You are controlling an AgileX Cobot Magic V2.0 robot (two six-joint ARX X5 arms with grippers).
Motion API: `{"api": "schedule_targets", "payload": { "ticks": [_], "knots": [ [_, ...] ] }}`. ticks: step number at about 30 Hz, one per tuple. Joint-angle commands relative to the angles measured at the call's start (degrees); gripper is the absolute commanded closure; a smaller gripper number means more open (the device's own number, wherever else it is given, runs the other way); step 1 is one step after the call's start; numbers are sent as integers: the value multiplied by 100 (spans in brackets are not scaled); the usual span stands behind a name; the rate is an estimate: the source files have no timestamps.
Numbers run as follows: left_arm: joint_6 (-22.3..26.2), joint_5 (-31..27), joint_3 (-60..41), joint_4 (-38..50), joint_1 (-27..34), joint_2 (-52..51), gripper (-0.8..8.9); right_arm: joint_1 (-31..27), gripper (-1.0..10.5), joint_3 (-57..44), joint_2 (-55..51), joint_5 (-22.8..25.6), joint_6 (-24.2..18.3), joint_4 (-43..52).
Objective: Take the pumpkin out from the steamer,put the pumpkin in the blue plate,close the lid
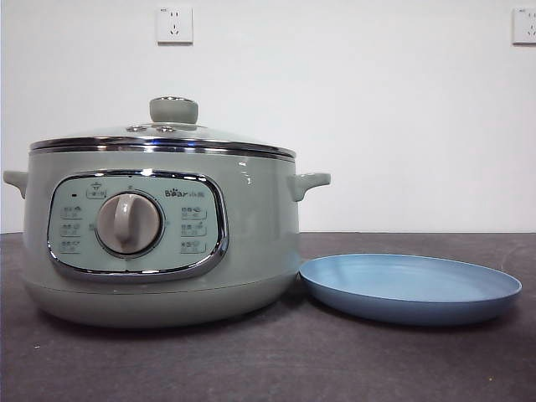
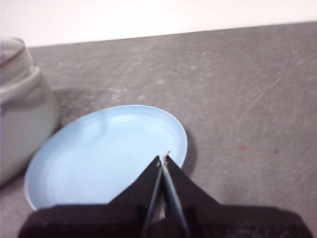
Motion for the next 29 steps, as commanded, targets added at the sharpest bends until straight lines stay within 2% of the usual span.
{"api": "schedule_targets", "payload": {
  "ticks": [1,4,7,19,26,29],
  "knots": [
    [-1027,560,-70,-13,15,-17,817,9,962,-52,-4,-22,1521,-15],
    [-1921,1456,-68,26,15,-15,817,9,962,-52,-4,7,2273,-15],
    [-2028,2107,-68,52,17,-15,817,9,962,-52,-4,42,2417,24],
    [-2061,2116,-46,63,17,-15,820,9,963,20,2,-149,2420,-22],
    [-2452,2006,249,17,17,107,820,9,963,507,219,-146,2446,-275],
    [-2465,1939,535,22,17,299,820,9,963,835,417,-136,2441,-442]
  ]
}}
